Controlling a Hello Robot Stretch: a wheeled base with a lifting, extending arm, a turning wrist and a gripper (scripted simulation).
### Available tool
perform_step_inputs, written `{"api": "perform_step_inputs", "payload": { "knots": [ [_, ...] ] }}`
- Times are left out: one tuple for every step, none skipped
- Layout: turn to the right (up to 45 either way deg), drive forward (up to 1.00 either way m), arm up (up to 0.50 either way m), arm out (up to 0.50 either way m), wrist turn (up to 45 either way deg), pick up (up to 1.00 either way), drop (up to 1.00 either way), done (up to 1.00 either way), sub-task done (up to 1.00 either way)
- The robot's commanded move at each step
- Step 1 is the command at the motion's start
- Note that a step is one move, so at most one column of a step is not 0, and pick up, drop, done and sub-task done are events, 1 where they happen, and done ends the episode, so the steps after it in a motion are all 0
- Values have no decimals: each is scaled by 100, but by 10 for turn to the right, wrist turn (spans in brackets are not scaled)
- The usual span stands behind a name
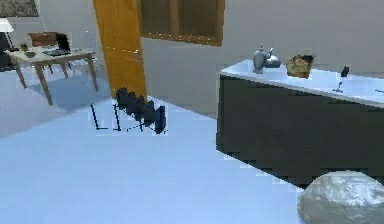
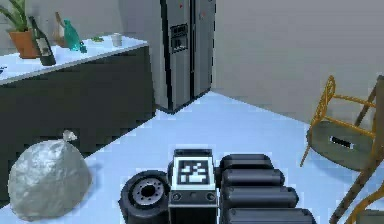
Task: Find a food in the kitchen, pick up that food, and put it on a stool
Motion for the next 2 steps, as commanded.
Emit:
{"api": "perform_step_inputs", "payload": {
  "knots": [
    [0,35,0,0,0,0,0,0,0],
    [-150,0,0,0,0,0,0,0,0]
  ]
}}
